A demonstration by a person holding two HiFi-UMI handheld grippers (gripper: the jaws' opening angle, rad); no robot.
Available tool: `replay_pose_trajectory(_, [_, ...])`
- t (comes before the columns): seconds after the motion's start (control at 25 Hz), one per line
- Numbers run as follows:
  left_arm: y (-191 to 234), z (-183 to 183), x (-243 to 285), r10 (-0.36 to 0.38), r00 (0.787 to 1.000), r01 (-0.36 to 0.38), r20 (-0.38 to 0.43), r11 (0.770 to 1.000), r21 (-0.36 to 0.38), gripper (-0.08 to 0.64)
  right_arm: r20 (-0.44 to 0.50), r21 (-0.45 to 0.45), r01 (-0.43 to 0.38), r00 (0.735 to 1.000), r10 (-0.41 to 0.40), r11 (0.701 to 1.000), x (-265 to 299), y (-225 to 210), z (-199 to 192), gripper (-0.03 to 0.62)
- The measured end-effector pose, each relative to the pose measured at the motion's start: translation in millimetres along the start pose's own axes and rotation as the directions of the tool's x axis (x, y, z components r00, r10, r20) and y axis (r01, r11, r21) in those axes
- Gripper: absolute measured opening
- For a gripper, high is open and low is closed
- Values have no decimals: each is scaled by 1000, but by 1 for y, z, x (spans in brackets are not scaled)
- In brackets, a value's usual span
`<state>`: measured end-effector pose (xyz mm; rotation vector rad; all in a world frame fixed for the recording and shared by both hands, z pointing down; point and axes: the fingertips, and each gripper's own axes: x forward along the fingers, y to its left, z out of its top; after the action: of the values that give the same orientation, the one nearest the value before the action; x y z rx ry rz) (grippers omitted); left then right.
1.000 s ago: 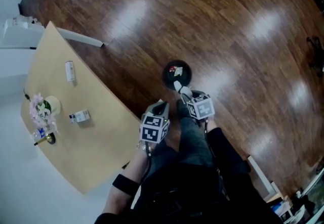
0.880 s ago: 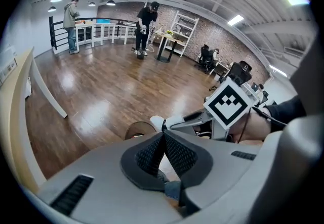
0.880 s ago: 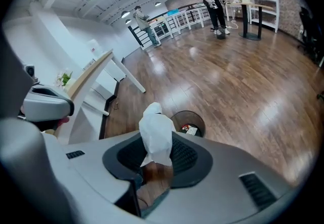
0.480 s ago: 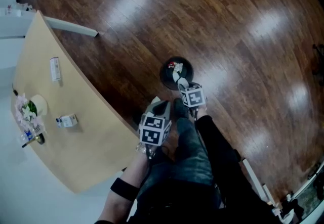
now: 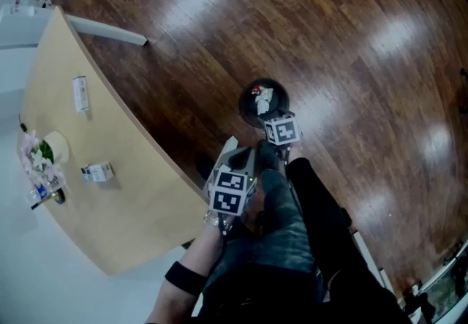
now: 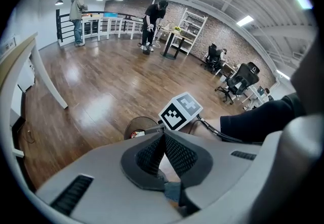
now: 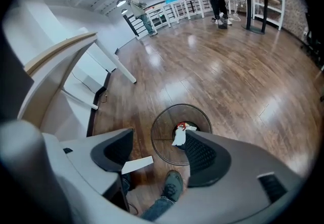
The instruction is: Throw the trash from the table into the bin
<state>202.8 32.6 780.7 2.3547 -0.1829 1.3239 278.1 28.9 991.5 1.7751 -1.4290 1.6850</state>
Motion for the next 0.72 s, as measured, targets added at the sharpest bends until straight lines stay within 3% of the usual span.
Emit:
replay_pose_trajectory(0.32, [-2,6,-10,8,1000,-8,16,1000,-2,0,50,-11,27,998,-26,1000,-39,2,5,333])
replay_pose_trajectory(0.52, [-12,16,-27,-12,999,12,39,1000,7,0,61,12,14,998,-14,1000,-98,21,8,330])
replay_pose_trajectory(0.56, [-15,19,-31,-20,999,19,51,1000,15,0,76,4,13,997,-14,1000,-115,27,12,324])
replay_pose_trajectory(0.64, [-23,25,-42,-39,997,37,69,999,31,0,110,-19,21,994,-18,1000,-152,41,20,255])
replay_pose_trajectory(0.72, [-32,28,-59,-56,996,52,75,998,46,0,142,-44,25,990,-19,999,-187,56,23,253])
